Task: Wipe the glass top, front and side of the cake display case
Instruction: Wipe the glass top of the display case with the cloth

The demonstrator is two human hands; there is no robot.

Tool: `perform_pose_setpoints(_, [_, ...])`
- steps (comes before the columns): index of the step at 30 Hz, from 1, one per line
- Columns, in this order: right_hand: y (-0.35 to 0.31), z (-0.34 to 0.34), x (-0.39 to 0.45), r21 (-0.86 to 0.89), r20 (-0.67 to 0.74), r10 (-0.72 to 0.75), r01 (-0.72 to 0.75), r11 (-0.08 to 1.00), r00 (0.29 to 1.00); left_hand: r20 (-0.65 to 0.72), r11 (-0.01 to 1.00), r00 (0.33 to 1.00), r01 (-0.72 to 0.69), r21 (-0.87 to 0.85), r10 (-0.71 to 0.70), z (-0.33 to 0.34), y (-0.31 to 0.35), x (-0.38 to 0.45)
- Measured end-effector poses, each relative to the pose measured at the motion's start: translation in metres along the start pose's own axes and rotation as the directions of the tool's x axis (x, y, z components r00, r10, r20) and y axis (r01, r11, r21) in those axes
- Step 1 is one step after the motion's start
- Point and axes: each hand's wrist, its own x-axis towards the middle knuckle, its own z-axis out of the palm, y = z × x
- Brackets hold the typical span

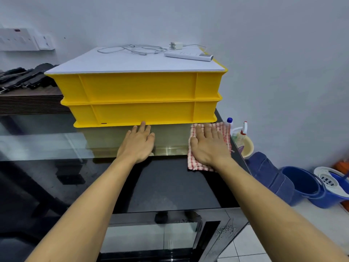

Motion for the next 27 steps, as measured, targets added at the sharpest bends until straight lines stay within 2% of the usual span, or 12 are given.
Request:
perform_pose_setpoints(2, [-0.041,0.014,-0.036,-0.023,0.033,-0.2,0.201,0.979,0.979,0.03,1.0,0.999,-0.023,-0.001,0.023,-0.002,-0.001,0.0])
perform_pose_setpoints(4, [-0.058,0.019,-0.086,-0.047,0.072,-0.406,0.41,0.911,0.911,0.053,0.996,0.995,-0.083,0.021,0.082,-0.008,-0.01,0.0])
perform_pose_setpoints(6, [-0.039,0.008,-0.117,-0.008,0.102,-0.466,0.469,0.883,0.879,0.09,0.988,0.984,-0.155,0.004,0.154,-0.015,-0.028,-0.003])
perform_pose_setpoints(8, [0.004,-0.005,-0.105,-0.052,0.089,-0.365,0.371,0.927,0.927,0.101,0.979,0.974,-0.203,-0.003,0.202,-0.018,-0.044,-0.007])
perform_pose_setpoints(10, [0.036,-0.017,-0.07,-0.093,0.065,-0.173,0.178,0.98,0.983,0.086,0.978,0.974,-0.208,-0.008,0.208,-0.019,-0.053,-0.01])
perform_pose_setpoints(13, [0.028,-0.012,-0.022,-0.067,-0.002,0.007,-0.007,0.998,1.0,0.07,0.979,0.977,-0.203,-0.001,0.202,-0.019,-0.049,-0.011])
perform_pose_setpoints(16, [-0.032,0.007,-0.005,-0.051,0.012,-0.05,0.051,0.997,0.999,0.06,0.982,0.981,-0.186,-0.014,0.186,-0.021,-0.046,-0.012])
perform_pose_setpoints(19, [-0.082,0.022,-0.042,-0.052,0.073,-0.269,0.273,0.961,0.96,0.034,0.991,0.991,-0.125,-0.048,0.126,-0.02,-0.05,-0.013])
perform_pose_setpoints(22, [-0.063,0.019,-0.1,-0.012,0.077,-0.395,0.397,0.918,0.915,-0.004,0.995,0.997,-0.078,-0.057,0.078,-0.018,-0.053,-0.016])
perform_pose_setpoints(24, [-0.024,0.006,-0.109,-0.056,0.083,-0.35,0.355,0.933,0.933,0.001,0.995,0.996,-0.085,-0.043,0.085,-0.017,-0.053,-0.017])
perform_pose_setpoints(27, [0.023,-0.015,-0.073,-0.106,0.05,-0.137,0.142,0.984,0.989,0.01,0.996,0.996,-0.088,-0.036,0.088,-0.018,-0.053,-0.019])
